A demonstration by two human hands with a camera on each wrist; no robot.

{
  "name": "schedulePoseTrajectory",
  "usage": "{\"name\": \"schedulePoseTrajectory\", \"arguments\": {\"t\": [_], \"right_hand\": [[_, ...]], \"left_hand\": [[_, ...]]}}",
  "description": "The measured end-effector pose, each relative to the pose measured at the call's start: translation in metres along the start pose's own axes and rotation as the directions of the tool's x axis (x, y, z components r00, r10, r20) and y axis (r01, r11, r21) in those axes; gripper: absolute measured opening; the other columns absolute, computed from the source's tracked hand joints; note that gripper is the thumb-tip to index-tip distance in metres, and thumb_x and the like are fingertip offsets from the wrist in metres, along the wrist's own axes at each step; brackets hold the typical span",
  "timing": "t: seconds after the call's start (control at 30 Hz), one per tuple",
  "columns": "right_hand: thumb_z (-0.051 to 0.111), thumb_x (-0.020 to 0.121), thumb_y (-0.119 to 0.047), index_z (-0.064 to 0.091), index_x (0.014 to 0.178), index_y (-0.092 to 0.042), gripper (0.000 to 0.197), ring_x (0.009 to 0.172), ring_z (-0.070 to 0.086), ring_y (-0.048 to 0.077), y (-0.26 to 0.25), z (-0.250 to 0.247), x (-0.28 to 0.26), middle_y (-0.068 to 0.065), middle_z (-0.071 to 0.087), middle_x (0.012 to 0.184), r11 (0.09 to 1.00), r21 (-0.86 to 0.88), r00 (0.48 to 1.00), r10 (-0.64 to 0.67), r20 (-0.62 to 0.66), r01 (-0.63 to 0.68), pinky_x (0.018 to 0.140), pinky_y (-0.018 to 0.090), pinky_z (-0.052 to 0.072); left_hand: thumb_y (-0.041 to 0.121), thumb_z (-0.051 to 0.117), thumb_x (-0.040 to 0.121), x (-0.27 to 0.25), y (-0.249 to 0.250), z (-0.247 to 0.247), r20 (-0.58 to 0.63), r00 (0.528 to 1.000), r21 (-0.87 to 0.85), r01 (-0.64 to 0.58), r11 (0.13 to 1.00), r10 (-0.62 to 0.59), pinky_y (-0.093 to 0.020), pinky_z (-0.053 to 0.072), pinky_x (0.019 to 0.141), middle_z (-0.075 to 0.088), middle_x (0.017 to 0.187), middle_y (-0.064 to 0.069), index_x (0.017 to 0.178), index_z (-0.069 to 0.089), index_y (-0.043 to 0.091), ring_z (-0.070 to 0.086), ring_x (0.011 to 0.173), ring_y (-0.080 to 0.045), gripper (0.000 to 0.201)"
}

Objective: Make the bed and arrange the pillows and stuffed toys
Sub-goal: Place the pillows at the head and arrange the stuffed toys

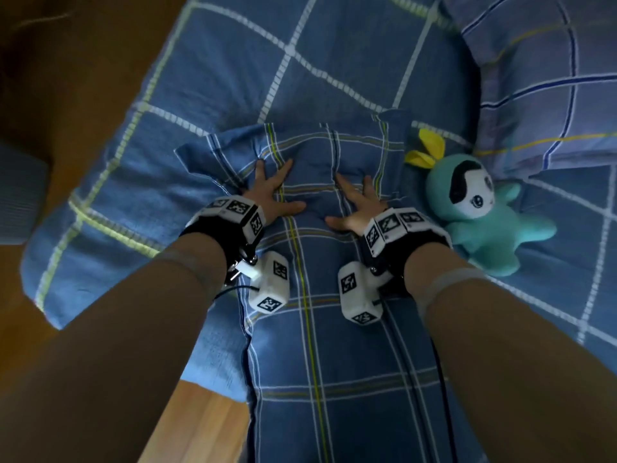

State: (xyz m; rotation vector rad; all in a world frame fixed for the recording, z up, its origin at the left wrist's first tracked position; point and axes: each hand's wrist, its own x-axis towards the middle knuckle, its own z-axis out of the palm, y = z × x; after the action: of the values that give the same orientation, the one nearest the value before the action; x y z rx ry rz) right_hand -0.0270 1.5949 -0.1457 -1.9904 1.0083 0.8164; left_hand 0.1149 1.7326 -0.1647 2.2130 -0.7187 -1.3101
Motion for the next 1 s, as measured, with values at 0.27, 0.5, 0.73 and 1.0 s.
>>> {"name": "schedulePoseTrajectory", "arguments": {"t": [0.27,0.5,0.73,1.0], "right_hand": [[0.067,0.079,-0.044,0.01,0.144,-0.049,0.087,0.147,-0.009,0.028,0.006,-0.002,-0.063,-0.005,-0.013,0.159,0.94,0.282,0.976,-0.151,-0.155,0.19,0.119,0.051,0.01],[0.067,0.084,-0.024,0.019,0.146,-0.035,0.079,0.147,-0.008,0.014,0.028,-0.001,-0.153,-0.004,-0.006,0.159,0.879,0.391,0.959,-0.22,-0.18,0.275,0.12,0.038,0.005],[0.07,0.081,-0.03,0.027,0.142,-0.042,0.076,0.146,-0.014,0.027,0.076,0.047,-0.206,-0.004,-0.013,0.158,0.937,0.247,0.969,-0.24,-0.059,0.247,0.119,0.05,0.004],[0.06,0.085,-0.048,0.01,0.142,-0.053,0.076,0.143,-0.019,0.035,0.091,0.09,-0.168,-0.008,-0.025,0.155,0.975,-0.158,0.984,-0.165,-0.068,0.153,0.115,0.06,0.012]], "left_hand": [[0.035,0.067,0.082,-0.057,0.007,-0.011,-0.103,0.993,-0.143,-0.073,0.987,0.059,-0.038,0.008,0.121,-0.02,0.157,-0.004,0.147,0.012,0.04,-0.007,0.147,-0.024,0.085],[0.022,0.071,0.08,-0.127,0.017,0.007,-0.154,0.984,-0.154,-0.115,0.981,0.091,-0.025,-0.002,0.115,-0.022,0.157,-0.007,0.149,0.004,0.031,-0.014,0.146,-0.017,0.097],[0.021,0.072,0.08,-0.194,0.02,0.079,-0.052,0.999,-0.283,-0.023,0.959,0.008,-0.039,0.007,0.121,-0.03,0.154,-0.007,0.148,0.007,0.038,-0.011,0.144,-0.016,0.095],[0.028,0.073,0.077,-0.169,-0.011,0.125,-0.1,0.992,0.021,0.084,0.996,-0.081,-0.048,0.014,0.12,-0.037,0.15,-0.009,0.143,0.003,0.048,-0.003,0.145,-0.041,0.098]]}}
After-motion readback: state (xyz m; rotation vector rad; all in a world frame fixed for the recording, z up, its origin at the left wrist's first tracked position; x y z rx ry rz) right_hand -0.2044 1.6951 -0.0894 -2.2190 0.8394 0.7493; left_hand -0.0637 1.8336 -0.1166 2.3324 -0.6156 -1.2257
